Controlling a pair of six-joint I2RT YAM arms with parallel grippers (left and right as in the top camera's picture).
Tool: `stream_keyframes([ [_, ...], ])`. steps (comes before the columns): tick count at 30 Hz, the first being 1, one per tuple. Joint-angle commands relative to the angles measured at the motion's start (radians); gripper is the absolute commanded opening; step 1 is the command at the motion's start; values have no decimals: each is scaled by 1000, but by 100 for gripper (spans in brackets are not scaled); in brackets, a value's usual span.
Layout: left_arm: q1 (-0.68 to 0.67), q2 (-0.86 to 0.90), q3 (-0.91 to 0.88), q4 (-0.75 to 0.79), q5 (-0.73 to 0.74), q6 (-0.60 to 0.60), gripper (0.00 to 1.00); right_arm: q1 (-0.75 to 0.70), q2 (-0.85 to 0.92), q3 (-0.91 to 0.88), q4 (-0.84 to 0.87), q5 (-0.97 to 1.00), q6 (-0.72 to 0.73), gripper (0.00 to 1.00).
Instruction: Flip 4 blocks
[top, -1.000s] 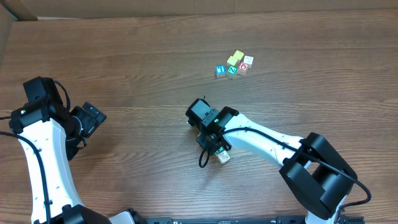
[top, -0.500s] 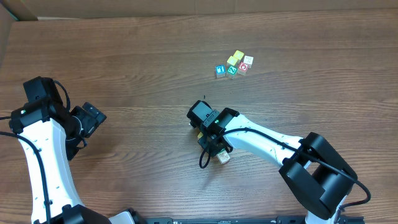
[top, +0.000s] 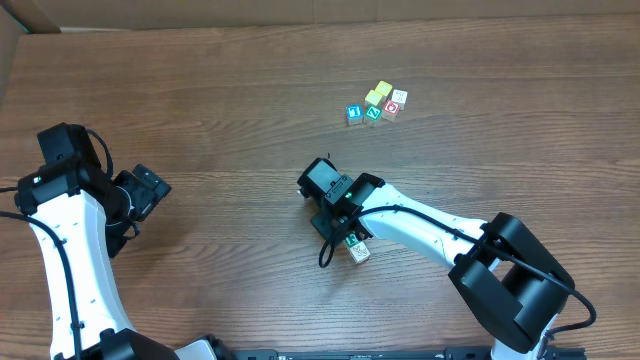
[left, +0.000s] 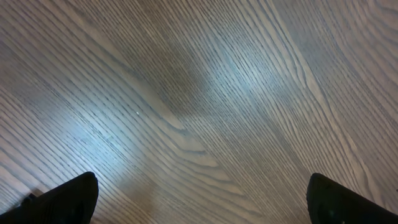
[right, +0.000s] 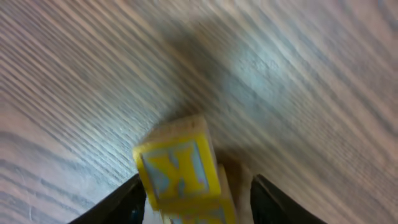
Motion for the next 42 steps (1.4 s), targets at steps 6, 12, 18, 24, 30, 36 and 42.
stream_keyframes([
  [6,3,5,-5,-2,-10,9,100,-3,2,11,-3,-7,0,42],
  [12,3,5,-5,-2,-10,9,100,-3,2,11,-43,-6,0,41],
  [18,3,5,-5,-2,-10,9,100,-3,2,11,-43,-7,1,33],
  [24,3,5,-5,-2,-10,9,100,-3,-8,12,-58,-6,2,33],
  [30,3,5,-5,-2,-10,9,100,-3,-17,12,-61,35,1,33],
  [36,3,5,-5,-2,-11,9,100,-3,-17,12,-84,35,26,33],
  [42,3,5,-5,-2,-10,9,99,-3,-17,12,-84,29,79,42],
])
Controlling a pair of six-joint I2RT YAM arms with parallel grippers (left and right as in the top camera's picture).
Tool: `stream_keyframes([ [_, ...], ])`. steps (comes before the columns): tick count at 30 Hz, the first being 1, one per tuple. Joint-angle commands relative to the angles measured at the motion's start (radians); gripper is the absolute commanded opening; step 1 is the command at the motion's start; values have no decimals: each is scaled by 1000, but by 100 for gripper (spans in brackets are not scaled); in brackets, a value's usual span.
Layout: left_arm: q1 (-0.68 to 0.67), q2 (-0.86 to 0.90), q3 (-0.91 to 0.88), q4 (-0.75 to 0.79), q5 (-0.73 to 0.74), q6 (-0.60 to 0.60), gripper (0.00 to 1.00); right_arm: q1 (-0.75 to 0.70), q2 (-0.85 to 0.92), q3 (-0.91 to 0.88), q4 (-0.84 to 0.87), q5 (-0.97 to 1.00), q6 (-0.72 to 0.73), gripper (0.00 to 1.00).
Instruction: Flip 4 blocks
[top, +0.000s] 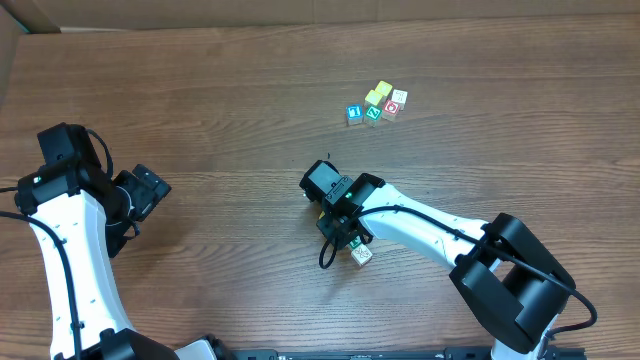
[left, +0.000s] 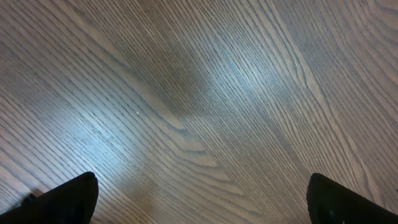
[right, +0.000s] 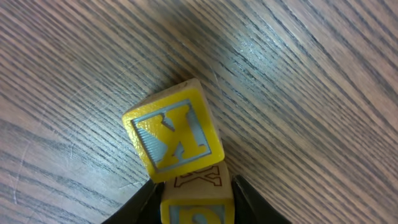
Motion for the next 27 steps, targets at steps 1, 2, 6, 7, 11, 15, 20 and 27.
stream_keyframes([
  [1,3,5,-5,-2,-10,9,100,-3,-15,11,-3,2,37,49],
  [2,3,5,-5,-2,-11,9,100,-3,-15,11,-1,-8,37,52],
  [6,3,5,-5,-2,-10,9,100,-4,-15,14,37,-5,35,66],
  [7,3,5,-5,-2,-10,9,100,-6,-15,18,47,-4,32,68],
  [11,3,5,-5,-2,-10,9,100,-20,-15,29,111,-5,28,70],
  [15,3,5,-5,-2,-10,9,100,-28,-14,29,148,-6,29,69],
  [20,3,5,-5,-2,-10,9,100,-28,-14,28,147,-7,29,64],
  [27,3,5,-5,-2,-10,9,100,-28,-13,26,145,-35,29,52],
])
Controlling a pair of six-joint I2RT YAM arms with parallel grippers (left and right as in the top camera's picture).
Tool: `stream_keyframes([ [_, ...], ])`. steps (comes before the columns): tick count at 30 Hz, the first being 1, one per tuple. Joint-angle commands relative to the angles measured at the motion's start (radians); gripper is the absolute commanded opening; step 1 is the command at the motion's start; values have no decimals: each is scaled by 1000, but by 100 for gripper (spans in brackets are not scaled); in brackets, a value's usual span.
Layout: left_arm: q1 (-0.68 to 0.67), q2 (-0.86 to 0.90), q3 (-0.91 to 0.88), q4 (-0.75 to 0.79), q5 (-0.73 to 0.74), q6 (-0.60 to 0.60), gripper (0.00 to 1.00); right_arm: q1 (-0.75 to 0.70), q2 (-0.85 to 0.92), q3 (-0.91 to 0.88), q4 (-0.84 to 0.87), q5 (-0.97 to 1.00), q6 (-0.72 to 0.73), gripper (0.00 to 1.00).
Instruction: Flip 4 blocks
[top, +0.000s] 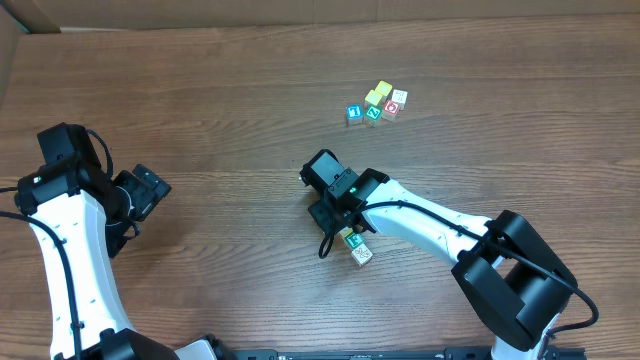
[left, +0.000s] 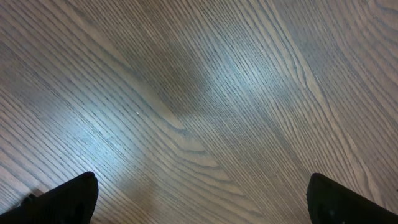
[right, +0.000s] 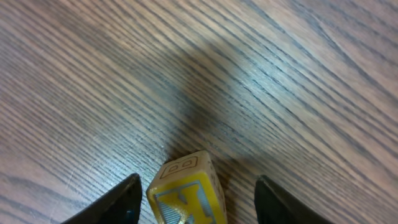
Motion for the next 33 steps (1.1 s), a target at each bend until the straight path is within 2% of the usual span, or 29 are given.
stream_keyframes([
  [1,3,5,-5,-2,-11,9,99,-2,-13,23,0,-10,1,50],
  [8,3,5,-5,-2,-10,9,100,-10,-13,23,-3,-8,1,49],
  [11,3,5,-5,-2,-10,9,100,-10,-13,23,-8,-8,1,43],
  [17,3,5,-5,-2,-10,9,100,-10,-13,23,-31,-9,5,39],
  [33,3,5,-5,-2,-11,9,100,-10,-13,37,-53,-13,84,43],
])
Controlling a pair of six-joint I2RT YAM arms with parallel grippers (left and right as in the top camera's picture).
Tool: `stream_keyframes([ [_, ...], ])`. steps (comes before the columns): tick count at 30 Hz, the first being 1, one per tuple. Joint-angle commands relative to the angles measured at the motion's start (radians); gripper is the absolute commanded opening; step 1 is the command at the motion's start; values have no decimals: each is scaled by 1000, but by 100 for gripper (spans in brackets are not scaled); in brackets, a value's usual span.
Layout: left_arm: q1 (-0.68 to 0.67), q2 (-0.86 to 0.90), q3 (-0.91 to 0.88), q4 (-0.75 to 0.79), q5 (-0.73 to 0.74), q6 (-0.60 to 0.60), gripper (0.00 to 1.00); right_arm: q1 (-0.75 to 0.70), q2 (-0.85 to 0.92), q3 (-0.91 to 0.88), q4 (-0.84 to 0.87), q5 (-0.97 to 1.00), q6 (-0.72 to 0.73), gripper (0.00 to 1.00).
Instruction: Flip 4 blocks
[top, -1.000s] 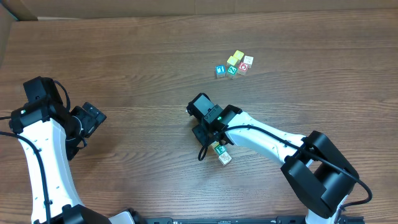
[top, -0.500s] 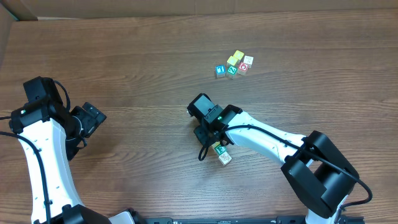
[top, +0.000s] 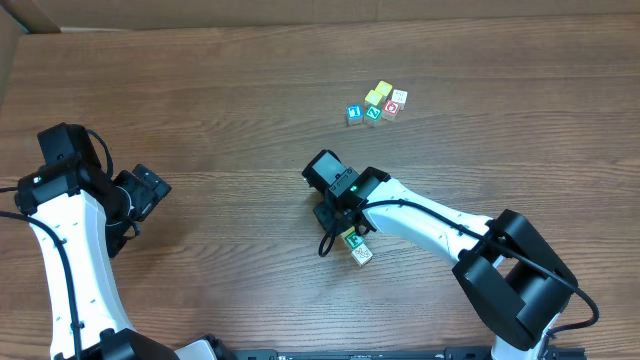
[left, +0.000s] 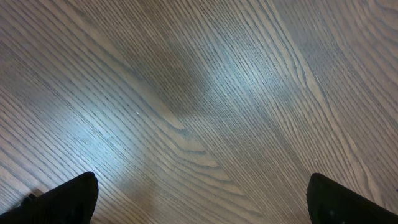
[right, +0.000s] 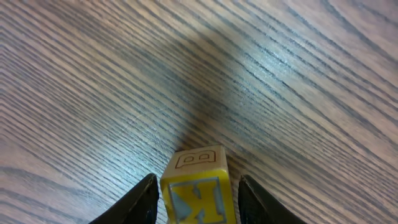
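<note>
A wooden block (right: 199, 186) with a yellow K face and an outlined B face sits on the table between my right gripper's fingers (right: 140, 199), with a thin gap on each side. From overhead, my right gripper (top: 349, 236) is open over a green-tinted block (top: 351, 240), and a pale block (top: 362, 256) lies just past it. A cluster of several small coloured blocks (top: 376, 103) lies farther back. My left gripper (left: 202, 202) is open over bare wood at the table's left (top: 150, 190).
The brown wooden table (top: 230, 90) fills the view. A cardboard edge (top: 12, 45) shows at the back left corner. The right arm's white link (top: 430, 225) stretches from the front right toward the middle.
My right gripper's fingers have moved closer together around the K block. The block now faces the camera squarely, with its B face showing on top. The left arm has not moved.
The K block was first tilted between my right gripper's fingers. Then the fingers were tight on a block, with the K face tilted above it. Then they stood wide apart with the block low on the table. Now they have narrowed around it.
</note>
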Motion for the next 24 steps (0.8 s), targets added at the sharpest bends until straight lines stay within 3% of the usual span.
stream_keyframes([
  [1,3,5,-5,-2,-10,9,100,-5,-13,30,0,-8,35,42],
  [10,3,5,-5,-2,-10,9,100,-5,-13,30,-14,-65,40,42],
  [24,3,5,-5,-2,-10,9,100,-5,-13,30,-14,-4,42,42],
])
